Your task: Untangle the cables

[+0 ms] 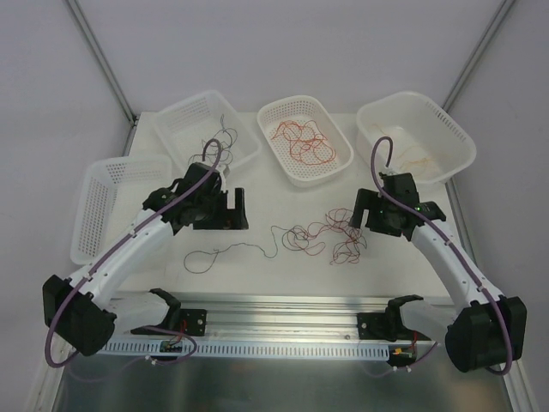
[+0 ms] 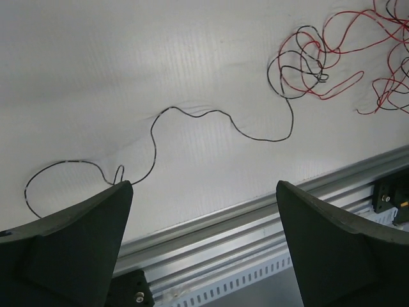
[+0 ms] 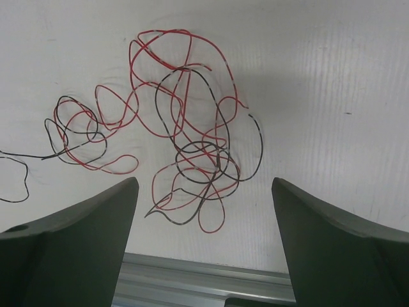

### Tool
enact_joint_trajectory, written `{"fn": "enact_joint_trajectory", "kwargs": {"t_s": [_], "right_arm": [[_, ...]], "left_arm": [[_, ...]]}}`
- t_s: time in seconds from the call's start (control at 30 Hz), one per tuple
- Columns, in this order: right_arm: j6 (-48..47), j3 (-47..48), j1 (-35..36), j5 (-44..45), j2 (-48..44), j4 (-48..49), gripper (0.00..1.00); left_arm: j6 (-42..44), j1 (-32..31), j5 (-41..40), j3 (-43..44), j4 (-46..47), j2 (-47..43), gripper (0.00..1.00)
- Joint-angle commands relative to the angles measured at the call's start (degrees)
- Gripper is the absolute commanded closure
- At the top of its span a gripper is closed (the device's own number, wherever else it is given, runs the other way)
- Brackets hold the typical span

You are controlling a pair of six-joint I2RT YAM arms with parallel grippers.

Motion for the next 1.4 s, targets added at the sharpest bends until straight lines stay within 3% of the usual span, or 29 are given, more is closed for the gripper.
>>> {"fn": "enact_joint_trajectory", "kwargs": {"t_s": [0.0, 0.13, 0.33, 0.57, 0.67, 0.77, 0.8, 0.83, 0.9, 1.2, 1.3, 1.37], "right_arm": [[1.8, 2.1, 1.6, -1.9, 1.9, 3.4, 0.1], [3.6, 2.0, 3.7, -1.3, 4.0, 5.3, 0.06], [6.3, 2.6, 6.7, 0.2, 8.9, 8.0, 0.01], [7.8, 3.8, 9.7, 3.6, 14.3, 10.3, 0.0], [8.5, 5.1, 11.3, 5.0, 16.8, 10.5, 0.0], [9.1, 5.9, 12.8, 7.0, 18.9, 11.2, 0.01], [9.2, 6.4, 13.3, 7.8, 19.6, 11.3, 0.0], [9.4, 6.6, 13.4, 8.3, 21.1, 11.3, 0.0], [9.9, 7.0, 14.0, 10.2, 22.5, 11.2, 0.0], [10.7, 9.4, 15.0, 14.2, 32.0, 11.7, 0.1], [10.7, 10.0, 15.0, 14.9, 34.4, 11.3, 0.16], [10.4, 10.0, 15.0, 15.8, 35.1, 10.9, 0.26]], "left_arm": [[-0.7, -3.8, 0.4, 5.3, 4.3, 5.4, 0.04], [-1.4, -9.2, -0.2, 10.6, 6.7, 14.3, 0.05], [-2.0, -12.4, 0.5, 16.7, 8.0, 29.9, 0.11], [-3.2, -14.2, -0.1, 17.9, 9.5, 37.2, 0.23], [-3.6, -15.1, 0.0, 18.1, 10.1, 38.8, 0.35], [-3.8, -15.6, -0.3, 17.5, 10.6, 38.8, 0.6], [-3.9, -15.7, -0.3, 16.9, 10.7, 38.7, 0.77], [-3.9, -15.7, -0.3, 16.6, 10.7, 38.1, 0.87], [-4.0, -15.8, -0.7, 15.0, 10.7, 36.9, 0.99], [-4.8, -15.8, -3.1, 8.1, 10.7, 25.6, 1.0], [-5.0, -15.8, -4.1, 6.8, 10.6, 21.4, 1.0], [-4.5, -15.7, -4.9, 6.4, 10.2, 19.0, 1.0]]}}
